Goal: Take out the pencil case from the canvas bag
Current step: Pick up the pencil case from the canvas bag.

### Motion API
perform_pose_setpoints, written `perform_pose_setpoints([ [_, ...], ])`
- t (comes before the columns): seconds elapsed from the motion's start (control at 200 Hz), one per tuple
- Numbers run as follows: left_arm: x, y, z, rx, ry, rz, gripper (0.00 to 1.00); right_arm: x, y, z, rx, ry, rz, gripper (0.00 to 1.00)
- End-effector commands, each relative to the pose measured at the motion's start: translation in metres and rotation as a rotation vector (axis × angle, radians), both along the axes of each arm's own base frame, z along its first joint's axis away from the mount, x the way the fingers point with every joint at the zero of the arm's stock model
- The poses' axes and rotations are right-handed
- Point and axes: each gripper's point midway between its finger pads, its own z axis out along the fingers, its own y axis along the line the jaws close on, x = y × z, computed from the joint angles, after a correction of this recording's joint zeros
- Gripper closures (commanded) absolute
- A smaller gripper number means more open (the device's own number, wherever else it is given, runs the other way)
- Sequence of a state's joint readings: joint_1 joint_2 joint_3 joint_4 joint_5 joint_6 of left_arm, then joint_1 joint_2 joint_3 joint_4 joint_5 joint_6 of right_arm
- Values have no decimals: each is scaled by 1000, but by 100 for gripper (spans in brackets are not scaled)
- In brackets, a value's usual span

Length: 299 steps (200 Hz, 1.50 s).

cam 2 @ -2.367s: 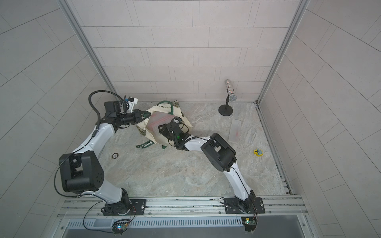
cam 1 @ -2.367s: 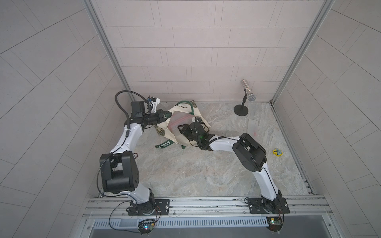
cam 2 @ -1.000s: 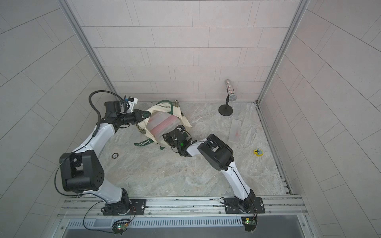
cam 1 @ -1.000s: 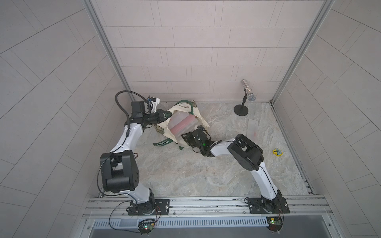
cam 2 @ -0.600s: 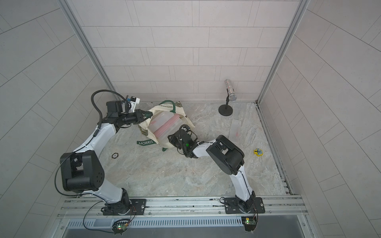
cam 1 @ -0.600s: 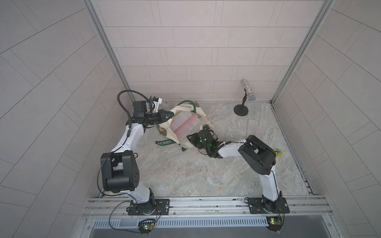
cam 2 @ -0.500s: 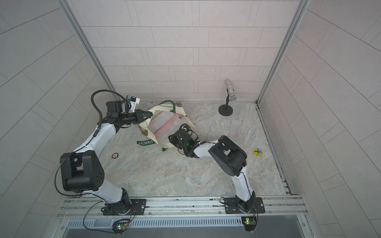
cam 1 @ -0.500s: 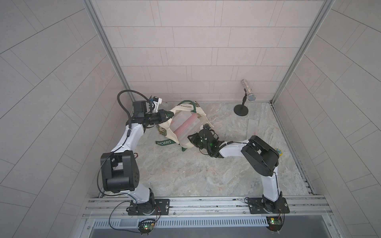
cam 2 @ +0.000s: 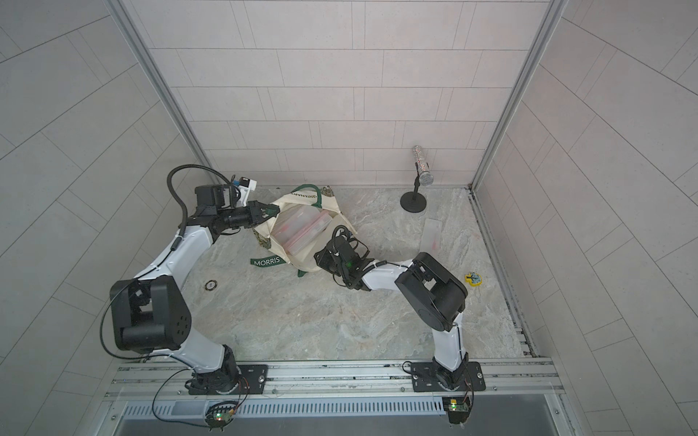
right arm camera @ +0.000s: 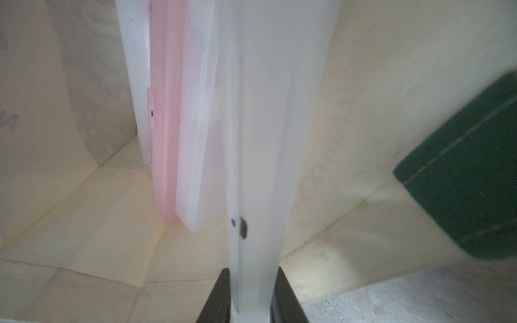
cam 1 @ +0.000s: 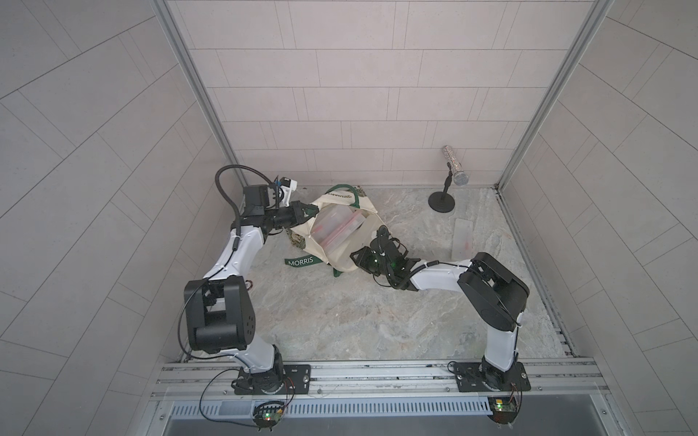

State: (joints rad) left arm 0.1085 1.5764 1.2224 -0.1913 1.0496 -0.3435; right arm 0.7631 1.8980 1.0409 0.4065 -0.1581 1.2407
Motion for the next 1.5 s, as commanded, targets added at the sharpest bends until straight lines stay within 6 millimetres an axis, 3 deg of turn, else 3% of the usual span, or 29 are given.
perform_pose_setpoints([
  [0.0, -4, -5, 26, -9, -82, -31, 100, 1, -5, -19, -21, 41, -12, 66],
  [0.335, -4, -6, 28, -23, -82, -32, 100, 15, 22, -23, 131, 49, -35, 52],
  [0.565, -4, -6, 27, -22, -81, -33, 100, 26, 28, -16, 114, 7, -60, 52],
  [0.716, -4, -6, 27, -20, -81, -32, 100, 34, 20, -27, 120, 28, -115, 60],
  [0.881, -4, -6, 27, -20, -84, -33, 100, 33, 19, -36, 137, 52, -130, 80],
  [0.991, -4, -6, 26, -18, -82, -31, 100, 30, 16, -31, 121, 37, -118, 90],
  [1.491, -3, -4, 25, -12, -77, -19, 100, -2, -3, 17, -63, -97, 48, 96],
])
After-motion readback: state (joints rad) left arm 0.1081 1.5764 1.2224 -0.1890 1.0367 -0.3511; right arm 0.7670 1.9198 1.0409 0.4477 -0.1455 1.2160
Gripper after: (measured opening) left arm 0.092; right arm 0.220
